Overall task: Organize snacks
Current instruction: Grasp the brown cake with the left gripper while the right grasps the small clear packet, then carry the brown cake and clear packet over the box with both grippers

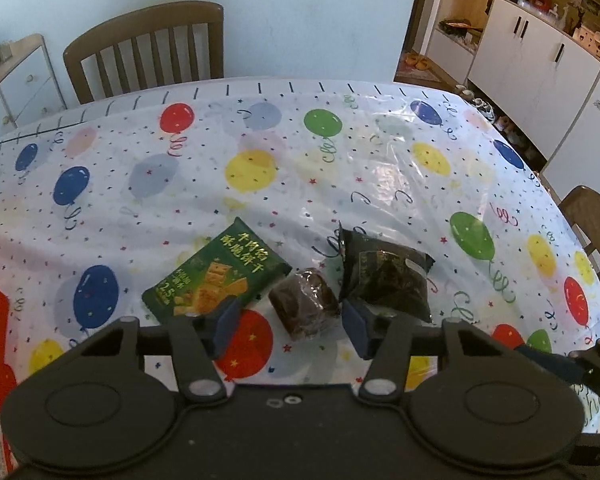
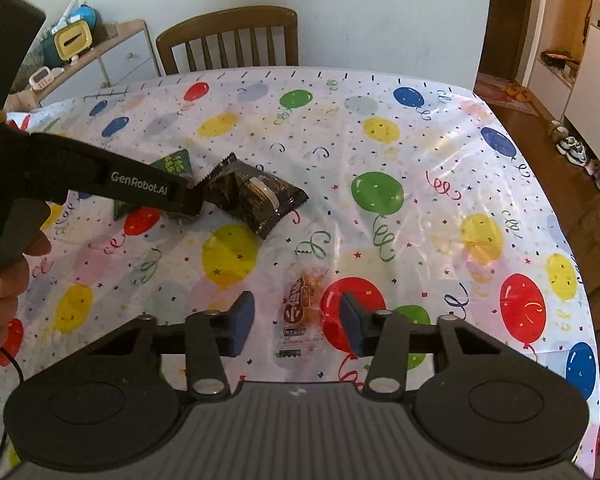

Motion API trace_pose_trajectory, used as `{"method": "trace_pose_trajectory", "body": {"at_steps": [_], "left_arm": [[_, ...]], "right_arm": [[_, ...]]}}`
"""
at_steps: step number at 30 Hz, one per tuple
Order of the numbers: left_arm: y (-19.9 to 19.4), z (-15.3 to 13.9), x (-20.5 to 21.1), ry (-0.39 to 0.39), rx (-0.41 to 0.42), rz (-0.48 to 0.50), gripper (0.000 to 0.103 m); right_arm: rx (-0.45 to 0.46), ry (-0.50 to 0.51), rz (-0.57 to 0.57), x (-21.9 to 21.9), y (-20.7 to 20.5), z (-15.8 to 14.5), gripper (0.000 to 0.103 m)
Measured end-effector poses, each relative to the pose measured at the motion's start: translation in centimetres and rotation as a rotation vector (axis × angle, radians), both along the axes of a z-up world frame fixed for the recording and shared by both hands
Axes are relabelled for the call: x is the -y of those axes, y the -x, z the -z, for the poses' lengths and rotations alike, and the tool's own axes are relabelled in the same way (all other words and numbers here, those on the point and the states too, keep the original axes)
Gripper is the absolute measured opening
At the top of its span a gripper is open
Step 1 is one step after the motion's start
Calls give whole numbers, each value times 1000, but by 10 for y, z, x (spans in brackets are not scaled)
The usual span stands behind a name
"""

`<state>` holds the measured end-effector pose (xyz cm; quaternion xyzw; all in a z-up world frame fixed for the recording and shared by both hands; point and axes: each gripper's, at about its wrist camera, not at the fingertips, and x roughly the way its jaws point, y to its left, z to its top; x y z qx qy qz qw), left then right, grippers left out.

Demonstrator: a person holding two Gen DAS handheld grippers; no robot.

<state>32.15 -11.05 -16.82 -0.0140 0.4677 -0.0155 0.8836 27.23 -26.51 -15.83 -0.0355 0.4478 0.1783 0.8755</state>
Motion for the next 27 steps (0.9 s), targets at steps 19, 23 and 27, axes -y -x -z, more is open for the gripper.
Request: {"method": "trace_pose_trajectory", "body": {"at_steps": [19,23,27], "left_arm": [[0,3,-4,19,-19,3,41],[9,-2,-8,28,-13,1,41],[21,-12,-12,41,-7,1,40]], "right_arm": [[22,25,8,-7,1,5,20],[27,6,17,-4,5,-3,20],[36,-8,6,-3,13,-16,20]]}}
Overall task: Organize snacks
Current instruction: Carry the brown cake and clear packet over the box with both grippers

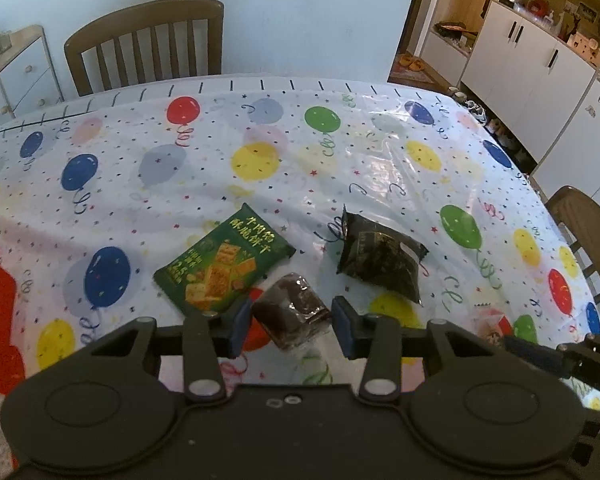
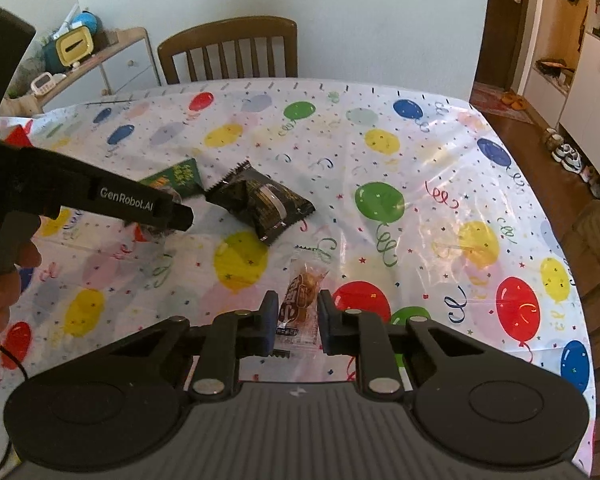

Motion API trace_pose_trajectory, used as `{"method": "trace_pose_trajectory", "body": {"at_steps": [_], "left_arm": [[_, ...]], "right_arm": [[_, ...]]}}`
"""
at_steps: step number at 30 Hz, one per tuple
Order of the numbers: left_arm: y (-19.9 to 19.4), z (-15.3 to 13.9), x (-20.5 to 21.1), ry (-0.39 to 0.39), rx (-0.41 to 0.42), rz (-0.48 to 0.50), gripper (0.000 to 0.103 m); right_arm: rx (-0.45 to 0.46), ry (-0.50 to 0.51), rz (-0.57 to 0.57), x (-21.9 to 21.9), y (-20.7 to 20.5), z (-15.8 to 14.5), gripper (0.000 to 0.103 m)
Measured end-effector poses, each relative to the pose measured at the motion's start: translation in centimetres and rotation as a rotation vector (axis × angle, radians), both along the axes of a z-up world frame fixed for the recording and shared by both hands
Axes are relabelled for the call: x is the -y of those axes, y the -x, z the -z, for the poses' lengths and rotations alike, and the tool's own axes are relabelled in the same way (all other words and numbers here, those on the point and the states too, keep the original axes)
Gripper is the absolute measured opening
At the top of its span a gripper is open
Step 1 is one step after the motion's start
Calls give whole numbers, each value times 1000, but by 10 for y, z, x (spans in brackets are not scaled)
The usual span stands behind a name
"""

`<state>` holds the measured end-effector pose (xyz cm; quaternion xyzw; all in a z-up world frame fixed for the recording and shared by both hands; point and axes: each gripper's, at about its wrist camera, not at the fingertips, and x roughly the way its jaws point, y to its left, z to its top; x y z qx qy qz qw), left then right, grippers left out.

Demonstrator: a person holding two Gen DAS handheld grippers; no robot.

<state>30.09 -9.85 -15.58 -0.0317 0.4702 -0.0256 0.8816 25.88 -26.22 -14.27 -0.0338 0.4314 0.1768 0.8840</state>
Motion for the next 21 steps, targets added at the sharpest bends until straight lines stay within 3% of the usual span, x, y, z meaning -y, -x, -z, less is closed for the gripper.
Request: {"method": "trace_pose_trajectory", "body": {"at_steps": [21], "left_arm": [[88,-68,-51,31,59,-28,41]], "right_arm": [[72,-79,-141,-39,57,-90,20]]}}
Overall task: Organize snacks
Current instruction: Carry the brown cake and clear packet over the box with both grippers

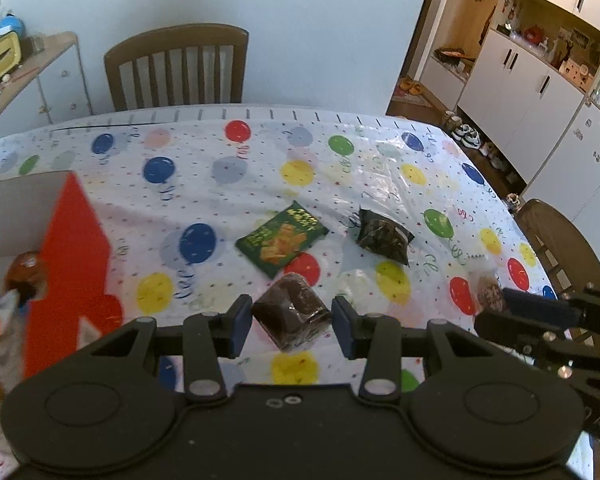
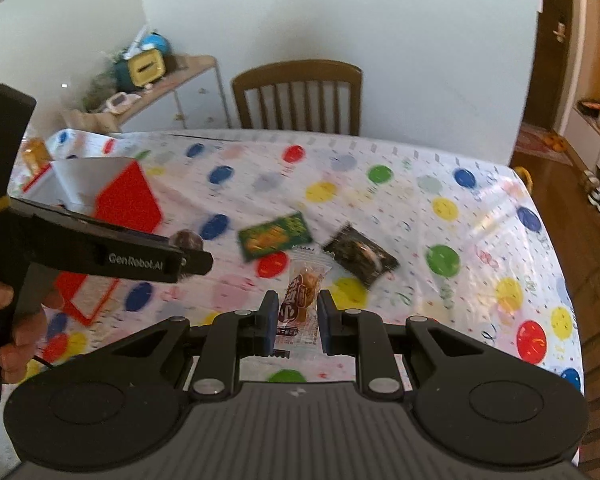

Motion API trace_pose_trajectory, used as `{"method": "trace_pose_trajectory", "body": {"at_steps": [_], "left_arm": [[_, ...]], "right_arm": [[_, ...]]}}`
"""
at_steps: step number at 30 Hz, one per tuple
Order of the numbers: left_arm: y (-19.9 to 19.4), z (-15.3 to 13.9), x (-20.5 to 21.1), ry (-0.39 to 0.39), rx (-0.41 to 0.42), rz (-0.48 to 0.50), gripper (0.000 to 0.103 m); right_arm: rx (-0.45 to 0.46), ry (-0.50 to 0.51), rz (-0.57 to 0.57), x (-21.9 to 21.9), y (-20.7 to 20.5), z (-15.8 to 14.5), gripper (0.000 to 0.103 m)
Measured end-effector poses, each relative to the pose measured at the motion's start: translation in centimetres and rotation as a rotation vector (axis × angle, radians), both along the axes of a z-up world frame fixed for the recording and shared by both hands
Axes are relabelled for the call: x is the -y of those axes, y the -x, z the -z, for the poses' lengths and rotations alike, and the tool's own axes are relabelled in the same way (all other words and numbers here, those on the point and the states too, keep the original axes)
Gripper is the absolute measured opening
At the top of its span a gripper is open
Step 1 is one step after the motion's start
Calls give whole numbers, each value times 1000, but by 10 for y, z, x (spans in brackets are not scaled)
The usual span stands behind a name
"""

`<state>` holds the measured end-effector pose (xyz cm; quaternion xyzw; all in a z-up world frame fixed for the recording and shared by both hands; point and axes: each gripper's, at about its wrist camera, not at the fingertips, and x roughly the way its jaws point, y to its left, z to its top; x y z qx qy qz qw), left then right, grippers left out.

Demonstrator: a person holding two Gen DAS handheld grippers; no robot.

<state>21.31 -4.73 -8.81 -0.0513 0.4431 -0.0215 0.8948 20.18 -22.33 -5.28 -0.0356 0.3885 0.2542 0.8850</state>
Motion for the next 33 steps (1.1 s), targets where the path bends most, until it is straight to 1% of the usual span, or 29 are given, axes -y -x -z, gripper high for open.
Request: {"method": "trace_pose_trajectory", "body": {"at_steps": [6,17,25,33], "left_arm": [[27,-19,-26,-3,19,-18,40],[66,-48,-85,-13,60,-63,40],[82,-61,-131,-20,81,-107,41],[95,-65,-182,-34,84,-150,41]], "right_arm": [[34,-21,-58,-27,16,-24,20],[73,-35,-150,-91,39,-50,20],[93,-39,-197,-141,48,-62,20],[86,-37,-217,-186,51,-63,20]]}}
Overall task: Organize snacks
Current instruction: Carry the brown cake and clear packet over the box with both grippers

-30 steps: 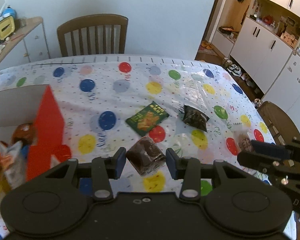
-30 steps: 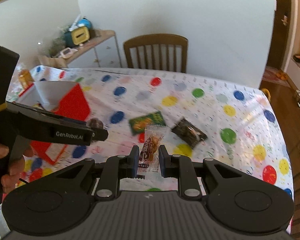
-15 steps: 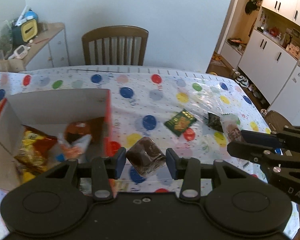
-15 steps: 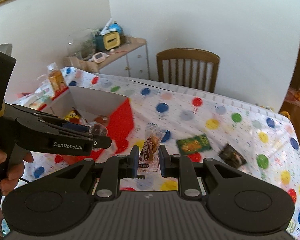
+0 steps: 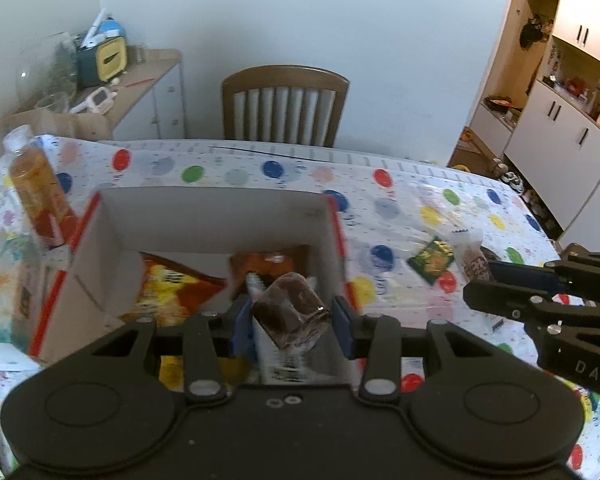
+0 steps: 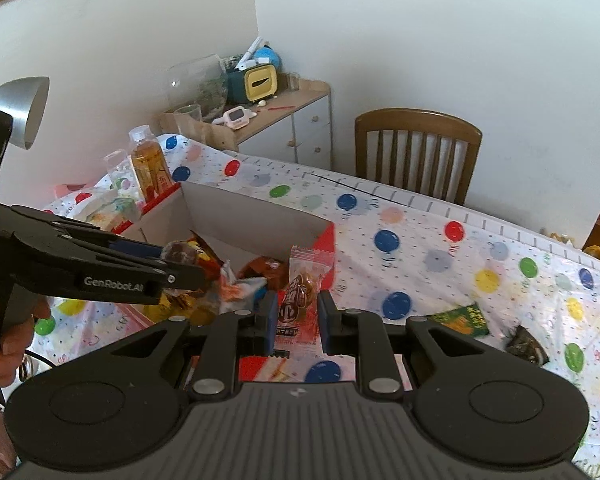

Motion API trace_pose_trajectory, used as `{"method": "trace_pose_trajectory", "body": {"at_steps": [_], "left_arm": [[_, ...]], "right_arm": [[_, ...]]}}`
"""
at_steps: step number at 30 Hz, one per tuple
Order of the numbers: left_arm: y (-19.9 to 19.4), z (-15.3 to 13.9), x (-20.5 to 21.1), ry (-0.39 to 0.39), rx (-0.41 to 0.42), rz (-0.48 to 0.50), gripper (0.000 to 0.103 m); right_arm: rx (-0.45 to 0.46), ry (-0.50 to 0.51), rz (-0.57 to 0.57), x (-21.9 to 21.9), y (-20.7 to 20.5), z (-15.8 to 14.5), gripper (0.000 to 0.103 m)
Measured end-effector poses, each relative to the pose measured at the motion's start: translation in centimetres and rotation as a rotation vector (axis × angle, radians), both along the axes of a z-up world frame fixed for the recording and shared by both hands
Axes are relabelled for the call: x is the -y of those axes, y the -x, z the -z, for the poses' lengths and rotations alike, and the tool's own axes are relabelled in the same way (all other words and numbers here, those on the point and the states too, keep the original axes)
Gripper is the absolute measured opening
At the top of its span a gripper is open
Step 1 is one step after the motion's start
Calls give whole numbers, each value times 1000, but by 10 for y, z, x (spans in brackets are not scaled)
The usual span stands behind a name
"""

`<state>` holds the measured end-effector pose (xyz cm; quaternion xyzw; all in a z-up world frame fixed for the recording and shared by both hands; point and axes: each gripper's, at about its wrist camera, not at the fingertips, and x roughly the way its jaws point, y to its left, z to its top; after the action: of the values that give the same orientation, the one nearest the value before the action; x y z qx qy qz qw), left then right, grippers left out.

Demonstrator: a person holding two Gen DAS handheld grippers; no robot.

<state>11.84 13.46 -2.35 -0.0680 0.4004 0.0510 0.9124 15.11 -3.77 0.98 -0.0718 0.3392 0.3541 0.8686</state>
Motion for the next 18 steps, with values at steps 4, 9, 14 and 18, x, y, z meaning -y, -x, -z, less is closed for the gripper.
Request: {"method": "trace_pose_trajectory", "body": {"at_steps": [4,9,14,18], "left_arm": [[3,1,-24,-11,-8,-16,41],[4,9,-55,-27,-31,-39,41],[2,20,-85,-36,-69,-59,41],[-3,33,-106,-44,-108,-67,41]], "right_arm": [[-9,7,-5,-23,-1,3,20],[-25,20,-12,-53,-4,11,20],[-66,26,-20,-85,-9,23,20],[-94,45,-39,-112,-12,36,20]]}}
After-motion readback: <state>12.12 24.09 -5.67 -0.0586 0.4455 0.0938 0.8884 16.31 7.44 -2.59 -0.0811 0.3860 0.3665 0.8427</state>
